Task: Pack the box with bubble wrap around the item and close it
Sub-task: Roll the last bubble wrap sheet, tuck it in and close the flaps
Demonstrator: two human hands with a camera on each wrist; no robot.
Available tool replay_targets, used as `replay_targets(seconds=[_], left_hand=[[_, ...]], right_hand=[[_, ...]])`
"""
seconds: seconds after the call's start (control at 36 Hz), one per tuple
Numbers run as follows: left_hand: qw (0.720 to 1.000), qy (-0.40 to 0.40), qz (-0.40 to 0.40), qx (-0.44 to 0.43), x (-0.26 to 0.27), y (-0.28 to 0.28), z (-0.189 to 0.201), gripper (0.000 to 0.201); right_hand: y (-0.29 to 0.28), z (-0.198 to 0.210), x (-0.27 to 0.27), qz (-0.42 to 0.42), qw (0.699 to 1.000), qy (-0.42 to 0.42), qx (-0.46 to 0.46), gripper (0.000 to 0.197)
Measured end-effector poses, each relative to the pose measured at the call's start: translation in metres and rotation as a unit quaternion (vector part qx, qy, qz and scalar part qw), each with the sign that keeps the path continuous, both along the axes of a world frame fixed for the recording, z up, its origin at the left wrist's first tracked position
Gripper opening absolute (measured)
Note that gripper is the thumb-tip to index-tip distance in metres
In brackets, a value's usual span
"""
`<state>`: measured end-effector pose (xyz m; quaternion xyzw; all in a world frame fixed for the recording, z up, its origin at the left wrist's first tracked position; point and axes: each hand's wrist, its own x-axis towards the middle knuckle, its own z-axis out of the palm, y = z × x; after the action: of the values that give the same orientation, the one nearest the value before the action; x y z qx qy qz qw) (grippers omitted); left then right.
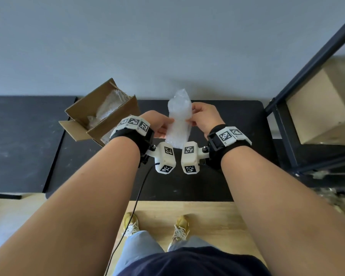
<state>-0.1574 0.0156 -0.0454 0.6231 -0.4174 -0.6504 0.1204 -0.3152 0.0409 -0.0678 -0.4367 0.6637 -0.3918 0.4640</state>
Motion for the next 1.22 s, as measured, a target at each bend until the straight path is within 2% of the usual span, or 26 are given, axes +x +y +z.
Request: replay_targets(seconds=[0.17,0.25,0.33,0.42,0.56,0.64,0.75,0.86,1.0,1.08,1.22], left_hand=[[0.996,0.062,0.055,0.041,0.011,-0.002,0.011,0.033],[0.993,0.087,0.026,0.069,0.015,-0.003,0.012,0.059],[0.995,0.083,0.011,0.057,0.018,-0.001,0.011,0.055],[0.996,0.077,0.011,0.047,0.020,0.002,0.012,0.045],[0.999,0.029,0.010,-0.011,0.023,0.002,0.013,0.031],[0.999,0.008,-0.007,-0.046,0.023,0.000,0.012,0.033],[0.997,0.016,0.025,-0.074,0.025,-0.002,0.012,0.027],[0.994,0.033,0.042,-0.100,0.028,-0.005,0.016,0.029],[0.986,0.036,0.079,-0.143,0.030,-0.008,0.020,0.039],[0.982,0.017,0.082,-0.169,0.033,-0.011,0.022,0.035],[0.980,0.008,0.064,-0.188,0.050,-0.019,0.034,0.032]], right_hand=[[0.005,0.011,0.007,0.035,0.992,0.115,-0.043,0.045],[0.007,0.013,0.012,0.058,0.982,0.172,-0.051,0.043],[0.004,0.008,0.016,0.059,0.974,0.208,-0.062,0.043],[0.006,0.008,0.014,0.031,0.983,0.172,-0.056,0.048],[0.008,0.011,0.011,-0.007,0.998,0.056,-0.018,0.036],[0.005,0.016,0.011,-0.023,0.999,-0.003,0.038,0.030],[0.002,0.020,0.012,0.029,0.996,-0.020,0.078,0.041],[0.002,0.018,0.020,0.084,0.986,-0.071,0.126,0.055],[-0.001,0.024,0.026,0.096,0.987,-0.074,0.109,0.049],[-0.006,0.032,0.033,0.085,0.985,-0.106,0.102,0.047],[-0.018,0.039,0.046,0.066,0.995,-0.024,0.074,0.035]])
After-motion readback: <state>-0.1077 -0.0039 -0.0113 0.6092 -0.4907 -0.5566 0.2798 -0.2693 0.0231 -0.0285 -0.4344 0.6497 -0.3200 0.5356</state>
